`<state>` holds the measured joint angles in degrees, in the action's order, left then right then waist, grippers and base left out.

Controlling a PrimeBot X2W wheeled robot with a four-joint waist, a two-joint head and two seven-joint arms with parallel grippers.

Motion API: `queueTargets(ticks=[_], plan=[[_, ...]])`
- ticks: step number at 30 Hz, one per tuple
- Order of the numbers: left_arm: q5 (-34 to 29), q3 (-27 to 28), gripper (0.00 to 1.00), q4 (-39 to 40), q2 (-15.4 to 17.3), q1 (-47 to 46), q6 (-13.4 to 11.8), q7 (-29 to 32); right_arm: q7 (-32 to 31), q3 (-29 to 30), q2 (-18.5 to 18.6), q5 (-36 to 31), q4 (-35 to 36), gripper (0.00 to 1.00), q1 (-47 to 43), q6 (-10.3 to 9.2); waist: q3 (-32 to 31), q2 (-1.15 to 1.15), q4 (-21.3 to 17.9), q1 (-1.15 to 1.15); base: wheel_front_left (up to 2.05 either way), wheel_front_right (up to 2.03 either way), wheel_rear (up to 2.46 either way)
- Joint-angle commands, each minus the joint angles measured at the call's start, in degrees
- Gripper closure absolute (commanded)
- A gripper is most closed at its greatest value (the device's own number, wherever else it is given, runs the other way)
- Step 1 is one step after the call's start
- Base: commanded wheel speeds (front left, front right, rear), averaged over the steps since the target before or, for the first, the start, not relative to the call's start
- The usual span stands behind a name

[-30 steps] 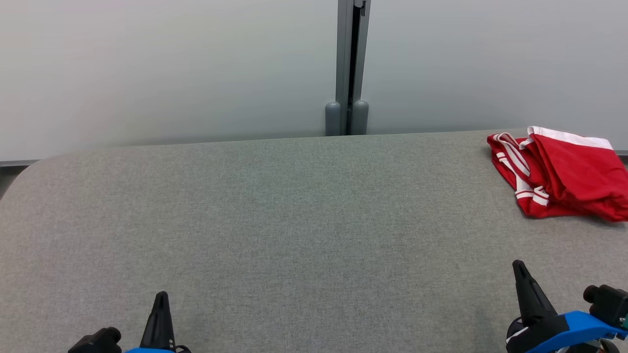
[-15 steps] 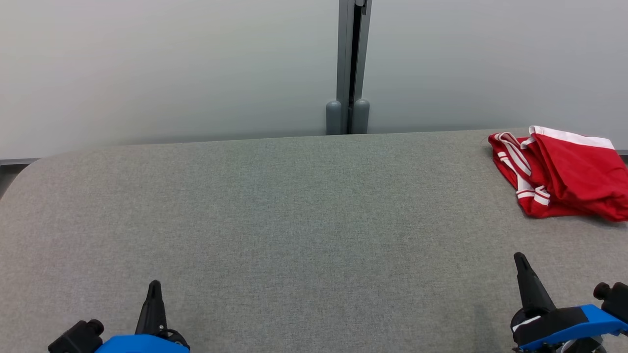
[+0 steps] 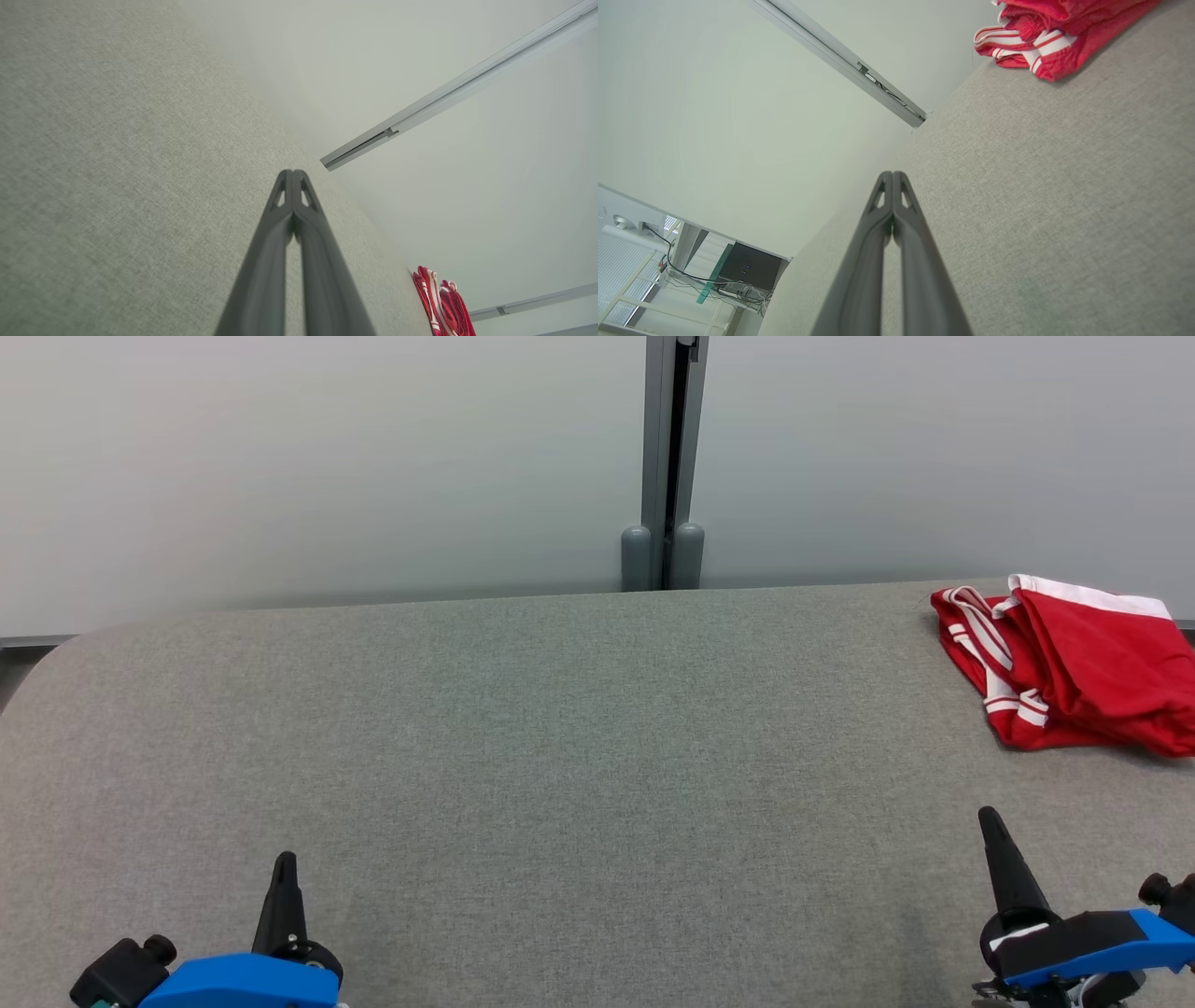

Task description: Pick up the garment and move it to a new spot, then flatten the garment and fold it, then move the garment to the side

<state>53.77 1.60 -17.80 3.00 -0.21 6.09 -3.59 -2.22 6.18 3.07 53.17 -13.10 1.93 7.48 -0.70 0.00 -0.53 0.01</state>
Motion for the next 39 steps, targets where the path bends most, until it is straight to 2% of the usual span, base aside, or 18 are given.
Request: queueTargets(ticks=[1,14,39], plan=[[1.2,0.6,1.00,0.9,0.1,-1.6,0.4,0.4,-0.1,0.2,0.1,1.4,0.5,1.00,1.4,0.01,0.0,0.00,0.0,-0.01,0.00,0.00,0.00],[10.1,1.6,1.00,1.6,0.0,-2.8,0.7,2.7,-1.2,0.3,0.0,10.3,0.2,1.00,2.2,0.01,0.2,0.00,0.1,-0.01,0.00,0.00,0.00],[22.9,3.1,1.00,2.6,-0.1,-4.4,1.1,6.1,-2.7,0.4,-0.1,23.4,-0.3,1.00,3.3,0.02,0.4,0.00,0.3,-0.01,0.00,0.00,0.00]])
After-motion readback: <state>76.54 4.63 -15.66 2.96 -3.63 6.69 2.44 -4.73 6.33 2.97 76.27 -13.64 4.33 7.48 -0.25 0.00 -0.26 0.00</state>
